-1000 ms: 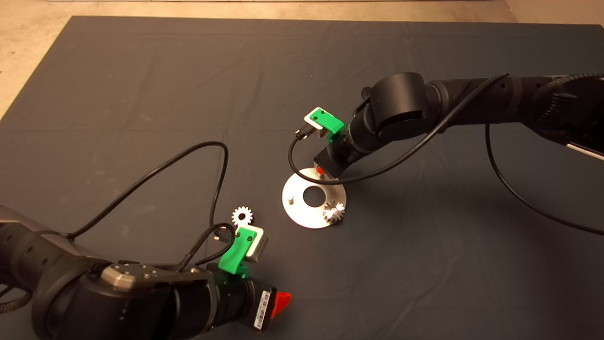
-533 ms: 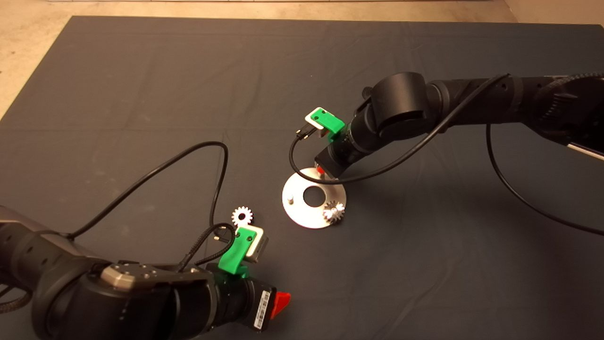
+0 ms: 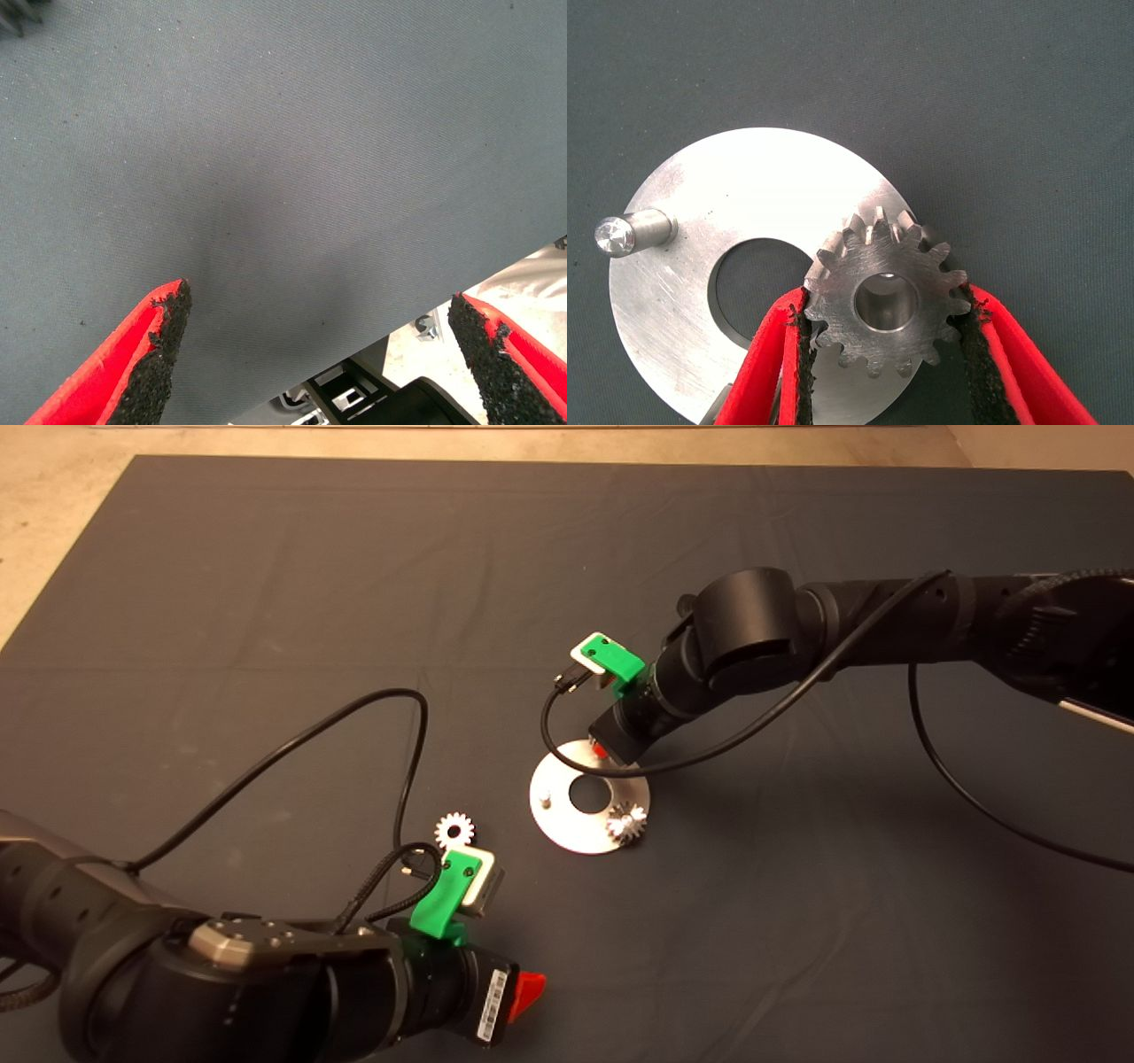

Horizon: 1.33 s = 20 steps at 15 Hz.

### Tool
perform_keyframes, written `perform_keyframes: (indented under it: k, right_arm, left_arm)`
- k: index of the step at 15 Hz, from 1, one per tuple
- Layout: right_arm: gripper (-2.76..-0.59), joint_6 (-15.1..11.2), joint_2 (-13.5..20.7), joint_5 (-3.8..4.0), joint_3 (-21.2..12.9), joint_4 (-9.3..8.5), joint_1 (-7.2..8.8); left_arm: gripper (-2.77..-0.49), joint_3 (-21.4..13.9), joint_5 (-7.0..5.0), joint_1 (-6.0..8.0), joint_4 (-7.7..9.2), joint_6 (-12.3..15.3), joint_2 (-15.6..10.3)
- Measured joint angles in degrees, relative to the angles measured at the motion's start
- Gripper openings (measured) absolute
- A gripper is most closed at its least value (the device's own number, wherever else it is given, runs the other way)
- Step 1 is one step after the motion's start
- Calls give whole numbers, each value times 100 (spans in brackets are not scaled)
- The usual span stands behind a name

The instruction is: Install three planetary gears onto the carrier pins

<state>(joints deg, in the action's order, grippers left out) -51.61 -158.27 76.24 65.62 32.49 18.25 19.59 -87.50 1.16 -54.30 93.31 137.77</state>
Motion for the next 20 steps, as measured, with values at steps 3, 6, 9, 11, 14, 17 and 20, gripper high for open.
perform_keyframes:
  k: [3, 6, 9, 11, 14, 17, 20]
  right_arm:
    - [-246, 11, 0, -2, 2, 6, 2]
    - [-246, 11, 0, -2, 2, 9, 2]
    - [-246, 11, -1, -9, 17, 28, 1]
    - [-246, 11, -22, -39, 89, 55, 1]
    - [-246, 11, -80, -33, 177, 52, 0]
    - [-246, 11, -94, -35, 185, 52, 0]
    - [-246, 11, -96, -28, 190, 52, 0]
  left_arm:
    - [-119, 0, 5, 0, 2, 0, 2]
    - [-119, 0, 5, 0, 0, 0, 2]
    - [-119, 0, 5, 0, 1, 0, 2]
    - [-119, 0, 7, 0, 0, 0, 2]
    - [-119, 0, 5, 0, 2, 0, 5]
    - [-119, 0, 2, 0, 1, 0, 2]
    - [-119, 0, 5, 0, 2, 1, 5]
